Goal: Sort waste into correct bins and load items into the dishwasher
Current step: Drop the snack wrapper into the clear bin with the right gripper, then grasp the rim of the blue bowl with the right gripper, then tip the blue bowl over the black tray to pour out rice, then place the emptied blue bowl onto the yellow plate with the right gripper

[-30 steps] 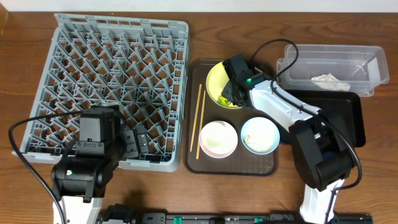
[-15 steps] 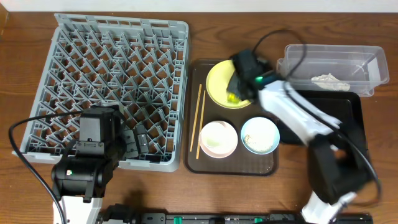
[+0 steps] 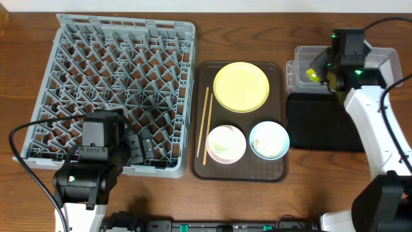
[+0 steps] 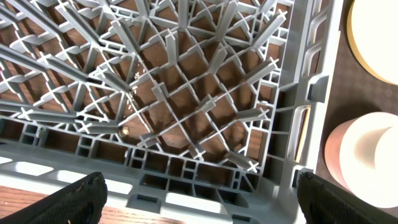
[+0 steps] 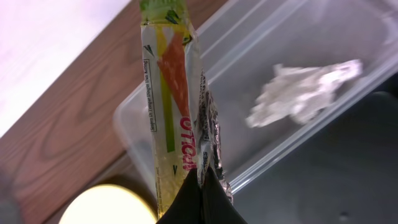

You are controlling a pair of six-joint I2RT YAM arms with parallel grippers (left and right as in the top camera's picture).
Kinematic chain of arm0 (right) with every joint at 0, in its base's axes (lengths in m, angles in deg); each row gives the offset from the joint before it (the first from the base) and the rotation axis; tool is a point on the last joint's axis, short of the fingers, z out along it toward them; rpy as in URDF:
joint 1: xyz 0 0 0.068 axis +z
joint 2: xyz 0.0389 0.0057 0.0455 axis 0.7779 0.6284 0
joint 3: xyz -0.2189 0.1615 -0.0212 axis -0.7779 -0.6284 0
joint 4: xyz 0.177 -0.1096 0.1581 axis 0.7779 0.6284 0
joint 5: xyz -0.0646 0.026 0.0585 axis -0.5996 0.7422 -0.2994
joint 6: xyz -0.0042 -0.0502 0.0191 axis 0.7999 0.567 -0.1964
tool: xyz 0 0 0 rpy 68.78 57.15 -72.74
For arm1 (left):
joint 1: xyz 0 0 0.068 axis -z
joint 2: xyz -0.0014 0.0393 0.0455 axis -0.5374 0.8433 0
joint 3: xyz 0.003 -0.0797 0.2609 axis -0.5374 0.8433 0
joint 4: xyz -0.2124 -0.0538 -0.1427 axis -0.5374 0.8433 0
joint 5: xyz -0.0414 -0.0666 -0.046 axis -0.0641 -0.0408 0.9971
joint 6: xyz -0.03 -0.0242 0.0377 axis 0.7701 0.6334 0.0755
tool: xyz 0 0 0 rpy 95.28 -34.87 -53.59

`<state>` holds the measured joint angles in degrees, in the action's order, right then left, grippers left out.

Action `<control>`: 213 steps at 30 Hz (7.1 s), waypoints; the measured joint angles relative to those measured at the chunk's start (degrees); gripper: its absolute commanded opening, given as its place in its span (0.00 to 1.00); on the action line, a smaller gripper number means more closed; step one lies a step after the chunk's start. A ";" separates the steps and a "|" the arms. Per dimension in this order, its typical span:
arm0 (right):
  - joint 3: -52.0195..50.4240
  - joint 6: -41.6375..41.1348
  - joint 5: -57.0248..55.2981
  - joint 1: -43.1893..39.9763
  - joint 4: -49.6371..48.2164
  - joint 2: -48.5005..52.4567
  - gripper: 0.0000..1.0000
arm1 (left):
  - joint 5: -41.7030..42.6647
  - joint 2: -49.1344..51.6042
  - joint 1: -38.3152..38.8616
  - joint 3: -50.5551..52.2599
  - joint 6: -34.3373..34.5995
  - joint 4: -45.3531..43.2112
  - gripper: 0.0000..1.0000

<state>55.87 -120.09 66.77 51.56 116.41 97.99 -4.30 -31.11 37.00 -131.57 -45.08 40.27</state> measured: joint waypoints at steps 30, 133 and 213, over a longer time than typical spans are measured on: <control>0.00 37.40 24.17 7.37 26.93 -14.78 0.78 | 0.00 0.04 0.00 0.00 0.00 0.02 0.98; -22.03 36.72 68.32 -22.88 3.69 -1.38 0.01 | 0.00 0.04 0.00 -0.02 0.00 0.02 0.98; -22.12 47.10 31.10 20.76 -28.74 -8.66 0.01 | 0.00 0.04 0.00 -0.02 0.00 0.02 0.98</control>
<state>33.75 -72.99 97.87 72.32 87.67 89.34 -4.30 -31.06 37.00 -131.59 -45.08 40.29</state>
